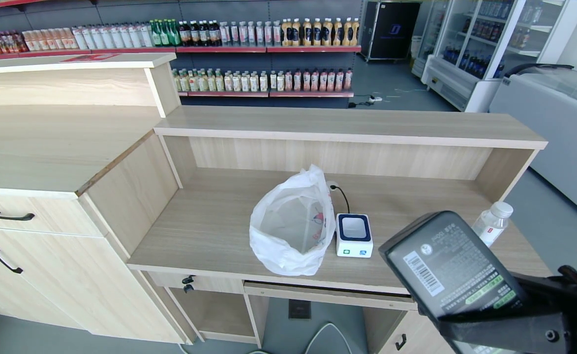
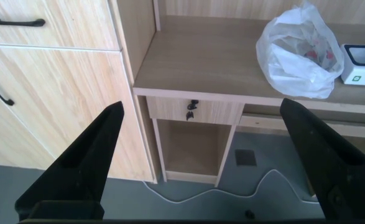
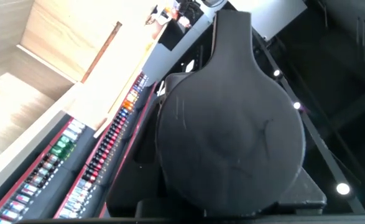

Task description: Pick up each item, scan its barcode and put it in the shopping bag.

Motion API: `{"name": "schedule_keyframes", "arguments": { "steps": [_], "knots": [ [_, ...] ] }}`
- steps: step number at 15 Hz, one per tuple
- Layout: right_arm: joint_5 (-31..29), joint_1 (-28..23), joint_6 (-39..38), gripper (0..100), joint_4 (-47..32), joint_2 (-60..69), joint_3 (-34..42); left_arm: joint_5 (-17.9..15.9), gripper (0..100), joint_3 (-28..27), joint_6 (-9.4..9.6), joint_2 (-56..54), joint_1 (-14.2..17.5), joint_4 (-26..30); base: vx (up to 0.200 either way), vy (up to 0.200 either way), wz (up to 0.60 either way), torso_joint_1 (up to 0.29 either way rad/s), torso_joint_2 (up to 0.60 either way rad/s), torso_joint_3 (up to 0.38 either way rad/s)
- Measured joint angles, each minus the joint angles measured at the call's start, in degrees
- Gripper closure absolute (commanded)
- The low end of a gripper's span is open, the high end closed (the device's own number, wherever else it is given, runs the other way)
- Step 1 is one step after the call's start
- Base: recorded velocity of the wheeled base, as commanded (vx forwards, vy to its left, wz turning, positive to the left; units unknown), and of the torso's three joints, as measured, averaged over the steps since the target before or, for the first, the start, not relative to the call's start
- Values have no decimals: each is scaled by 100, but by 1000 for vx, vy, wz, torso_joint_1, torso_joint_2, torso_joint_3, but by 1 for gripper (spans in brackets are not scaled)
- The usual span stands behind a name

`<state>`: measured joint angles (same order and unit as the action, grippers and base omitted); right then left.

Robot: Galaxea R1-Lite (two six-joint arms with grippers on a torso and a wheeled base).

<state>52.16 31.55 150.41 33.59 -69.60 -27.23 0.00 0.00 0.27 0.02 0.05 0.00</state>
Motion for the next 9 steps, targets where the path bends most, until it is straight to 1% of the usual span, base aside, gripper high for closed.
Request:
{"name": "schedule_keyframes", "arguments": {
  "steps": [4,9],
  "knots": [
    [2,17,-6,100,-4,2,-2,0,0,0,0,0,2,0,0,0,0,0,0,0],
    [2,15,-46,100,-215,83,-29,0,0,0,-2,0,2,0,0,0,0,0,0,0]
  ]
}}
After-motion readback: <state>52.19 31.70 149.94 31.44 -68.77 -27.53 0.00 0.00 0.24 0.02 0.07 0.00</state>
